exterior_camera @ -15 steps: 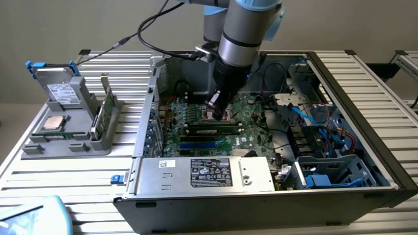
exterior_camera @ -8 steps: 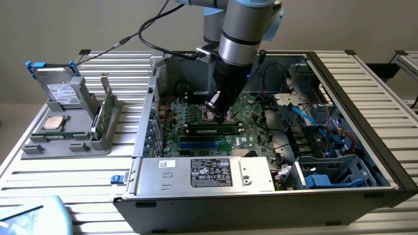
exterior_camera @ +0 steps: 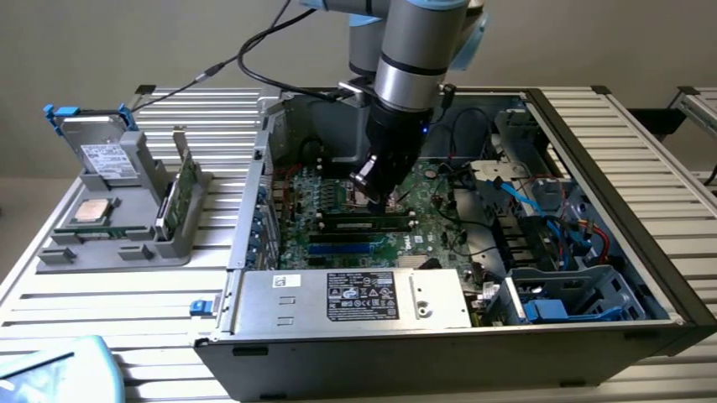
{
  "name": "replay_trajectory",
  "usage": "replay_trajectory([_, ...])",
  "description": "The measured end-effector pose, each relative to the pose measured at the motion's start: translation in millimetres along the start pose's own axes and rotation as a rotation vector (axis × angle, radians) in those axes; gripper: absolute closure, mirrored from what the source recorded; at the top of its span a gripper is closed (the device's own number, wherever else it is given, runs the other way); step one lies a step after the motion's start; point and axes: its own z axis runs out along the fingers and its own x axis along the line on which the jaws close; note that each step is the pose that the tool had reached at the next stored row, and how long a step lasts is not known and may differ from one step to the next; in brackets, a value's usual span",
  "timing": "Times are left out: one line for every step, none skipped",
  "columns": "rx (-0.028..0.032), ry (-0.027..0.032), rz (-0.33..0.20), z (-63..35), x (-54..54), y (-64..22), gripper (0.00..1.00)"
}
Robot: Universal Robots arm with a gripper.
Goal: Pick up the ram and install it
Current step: 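Press down the ram until it locks into place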
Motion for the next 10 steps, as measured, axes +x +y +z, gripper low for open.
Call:
replay_trajectory([-0.0010,-0.0006,0.010,0.0,0.0,0.1,0.90])
replay_trajectory([-0.0023,-0.0012,0.021,0.0,0.0,0.1,0.90])
replay_trajectory([-0.0035,-0.0018,0.031,0.0,0.0,0.1,0.90])
replay_trajectory([-0.0048,-0.0024,0.041,0.0,0.0,0.1,0.90])
replay_trajectory([-0.0062,-0.0031,0.052,0.0,0.0,0.0,0.90])
replay_trajectory([-0.0075,-0.0036,0.062,0.0,0.0,0.1,0.90])
replay_trajectory([-0.0089,-0.0041,0.074,0.0,0.0,0.1,0.90])
replay_trajectory([-0.0102,-0.0048,0.084,0.0,0.0,0.1,0.90])
replay_trajectory([-0.0115,-0.0055,0.095,0.0,0.0,0.0,0.90])
replay_trajectory([-0.0129,-0.0062,0.105,0.0,0.0,0.1,0.90])
